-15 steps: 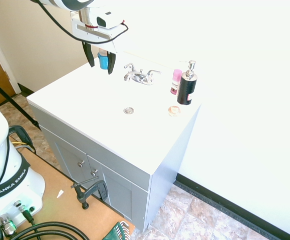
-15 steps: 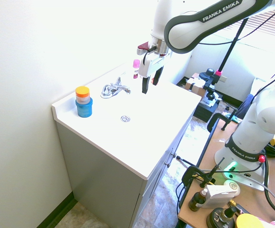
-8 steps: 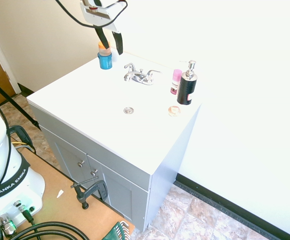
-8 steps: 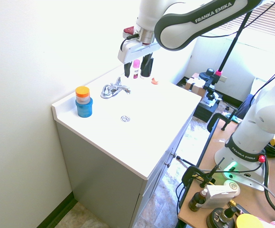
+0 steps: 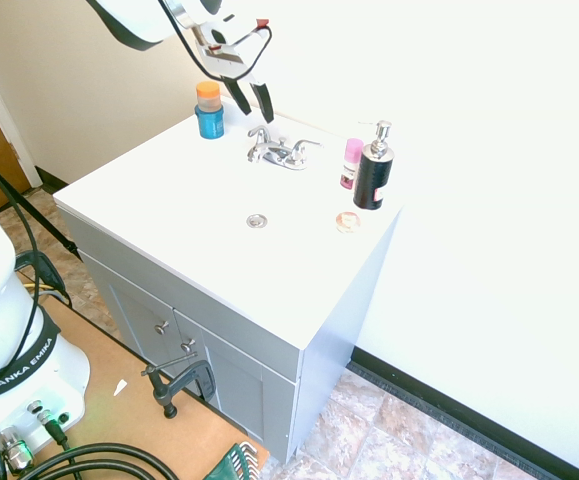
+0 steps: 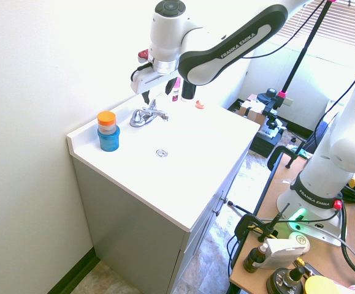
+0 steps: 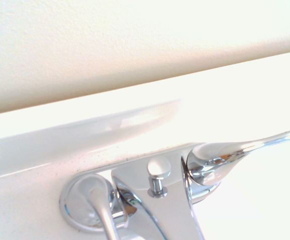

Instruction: Turn off the hot water

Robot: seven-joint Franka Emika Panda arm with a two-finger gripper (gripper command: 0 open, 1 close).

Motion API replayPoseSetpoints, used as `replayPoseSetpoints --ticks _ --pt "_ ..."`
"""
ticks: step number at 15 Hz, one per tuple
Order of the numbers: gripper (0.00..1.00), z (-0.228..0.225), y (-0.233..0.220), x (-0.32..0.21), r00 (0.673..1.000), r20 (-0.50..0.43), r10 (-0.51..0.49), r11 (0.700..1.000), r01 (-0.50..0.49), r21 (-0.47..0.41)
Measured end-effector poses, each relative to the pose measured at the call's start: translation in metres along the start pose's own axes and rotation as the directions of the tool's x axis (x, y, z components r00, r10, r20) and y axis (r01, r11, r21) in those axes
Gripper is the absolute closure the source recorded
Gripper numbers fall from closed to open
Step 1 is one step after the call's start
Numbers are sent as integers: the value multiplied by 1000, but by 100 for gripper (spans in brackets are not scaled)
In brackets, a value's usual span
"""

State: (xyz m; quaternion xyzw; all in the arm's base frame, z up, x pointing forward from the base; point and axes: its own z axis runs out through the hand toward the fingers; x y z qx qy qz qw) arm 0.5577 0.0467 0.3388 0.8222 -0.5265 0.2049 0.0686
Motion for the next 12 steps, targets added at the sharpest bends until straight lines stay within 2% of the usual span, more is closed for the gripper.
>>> replayPoseSetpoints --ticks 5,12 --pt "0 34 0 10 1000 -26 -5 999 4 -32" --pt "0 33 -6 -8 999 30 11 1000 -10 -27"
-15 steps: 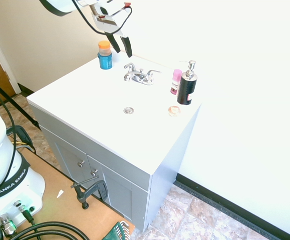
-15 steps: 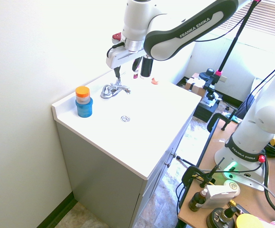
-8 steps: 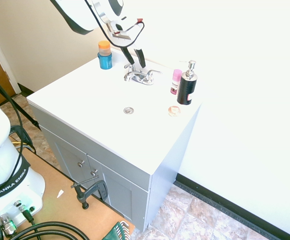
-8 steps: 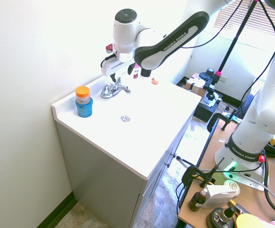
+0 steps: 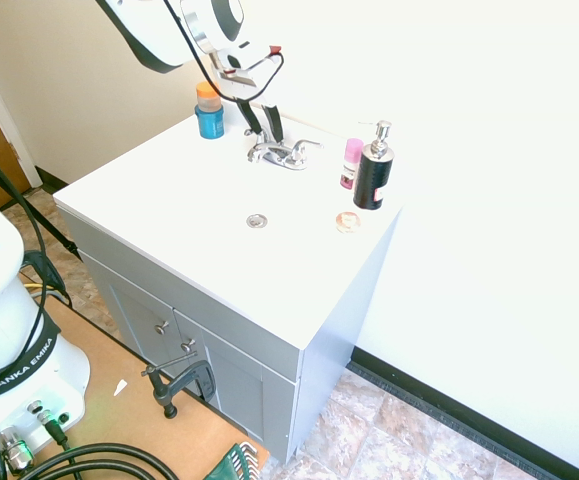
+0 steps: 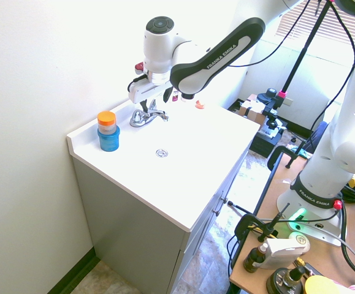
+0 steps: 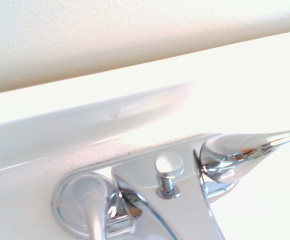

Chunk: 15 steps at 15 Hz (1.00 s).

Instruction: Turn off the hot water

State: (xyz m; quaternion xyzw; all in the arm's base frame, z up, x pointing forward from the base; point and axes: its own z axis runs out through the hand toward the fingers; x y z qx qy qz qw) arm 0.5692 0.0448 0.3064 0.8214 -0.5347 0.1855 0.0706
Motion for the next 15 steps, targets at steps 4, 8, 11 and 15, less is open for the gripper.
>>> replayPoseSetpoints --ticks 4,8,11,15 --pt "0 0 -7 -20 999 35 -5 1000 5 8" --pt "0 -6 -34 -28 999 34 -22 999 21 40" --pt "0 -7 -34 -16 998 57 -41 999 40 16" --pt "0 -26 9 17 979 156 -130 991 126 33"
